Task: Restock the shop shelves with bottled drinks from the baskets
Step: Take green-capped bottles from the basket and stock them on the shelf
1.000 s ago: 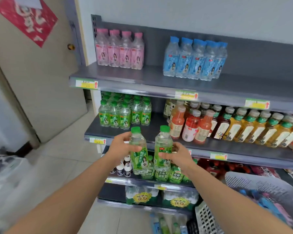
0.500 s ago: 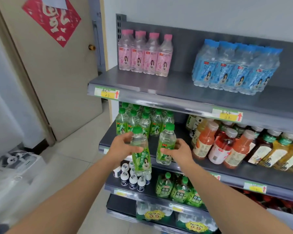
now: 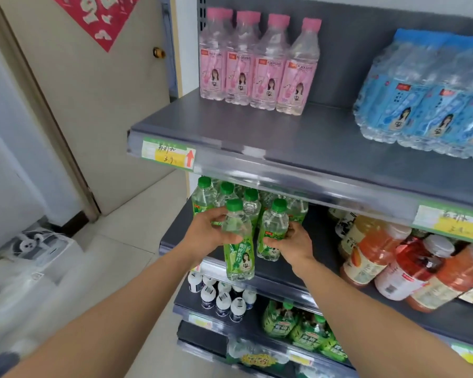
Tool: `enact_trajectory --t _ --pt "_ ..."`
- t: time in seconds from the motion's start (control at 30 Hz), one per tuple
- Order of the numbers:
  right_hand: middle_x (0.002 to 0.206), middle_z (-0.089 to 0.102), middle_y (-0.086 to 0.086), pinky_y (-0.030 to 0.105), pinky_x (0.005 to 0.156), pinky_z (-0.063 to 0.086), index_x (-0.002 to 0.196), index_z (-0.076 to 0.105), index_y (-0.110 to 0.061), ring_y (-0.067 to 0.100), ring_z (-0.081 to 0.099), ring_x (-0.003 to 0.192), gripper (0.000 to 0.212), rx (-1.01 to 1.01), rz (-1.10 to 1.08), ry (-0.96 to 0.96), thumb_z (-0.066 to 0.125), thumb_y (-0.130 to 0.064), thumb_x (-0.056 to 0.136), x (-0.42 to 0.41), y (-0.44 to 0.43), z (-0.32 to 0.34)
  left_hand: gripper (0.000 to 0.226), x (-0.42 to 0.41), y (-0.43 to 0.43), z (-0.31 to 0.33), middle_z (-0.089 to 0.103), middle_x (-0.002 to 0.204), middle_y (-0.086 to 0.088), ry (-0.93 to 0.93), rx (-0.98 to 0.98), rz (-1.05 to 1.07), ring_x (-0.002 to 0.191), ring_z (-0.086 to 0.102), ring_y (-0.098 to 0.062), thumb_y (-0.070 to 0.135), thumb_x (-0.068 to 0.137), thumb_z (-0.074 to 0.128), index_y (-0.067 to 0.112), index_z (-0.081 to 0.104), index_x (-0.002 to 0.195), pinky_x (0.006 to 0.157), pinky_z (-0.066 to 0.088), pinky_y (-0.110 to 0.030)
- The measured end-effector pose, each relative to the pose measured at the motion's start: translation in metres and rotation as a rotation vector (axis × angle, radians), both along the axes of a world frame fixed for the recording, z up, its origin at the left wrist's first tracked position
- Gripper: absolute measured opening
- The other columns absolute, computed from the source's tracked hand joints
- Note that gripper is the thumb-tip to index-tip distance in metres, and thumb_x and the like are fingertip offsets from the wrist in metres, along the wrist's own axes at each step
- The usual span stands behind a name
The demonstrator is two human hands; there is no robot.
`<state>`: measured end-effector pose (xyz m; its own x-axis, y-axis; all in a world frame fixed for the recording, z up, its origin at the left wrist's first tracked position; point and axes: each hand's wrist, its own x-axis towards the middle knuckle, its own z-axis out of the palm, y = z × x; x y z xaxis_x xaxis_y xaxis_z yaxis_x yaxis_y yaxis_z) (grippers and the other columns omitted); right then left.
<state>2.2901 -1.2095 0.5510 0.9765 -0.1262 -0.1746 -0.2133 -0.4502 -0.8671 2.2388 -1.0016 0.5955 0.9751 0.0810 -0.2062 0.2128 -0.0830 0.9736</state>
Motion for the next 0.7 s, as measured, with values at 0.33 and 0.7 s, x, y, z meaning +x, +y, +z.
enact_trajectory --t 0.33,0.7 --pt "0.126 0.061 0.007 0.041 0.097 0.051 0.129 0.054 -0.021 0.025 0.06 0.113 0.115 -0.054 -0.047 0.021 0.076 -0.063 0.025 0.041 0.001 -0.048 0.076 0.017 0.002 -0.005 0.06 0.12 -0.004 0.019 0.01 -0.042 0.103 0.061 -0.019 -0.006 0.061 0.083 0.008 0.056 0.13 0.099 0.049 -0.037" --pt "0.105 0.059 0.0 0.032 0.081 0.051 0.111 0.049 -0.013 0.021 0.06 0.096 0.06 -0.084 -0.128 -0.001 0.085 -0.024 0.064 0.015 0.01 -0.013 0.064 0.02 -0.006 -0.008 0.061 0.098 0.007 -0.026 0.032 -0.133 0.074 0.063 0.004 -0.012 0.063 0.08 0.018 0.063 0.117 0.068 0.05 -0.009"
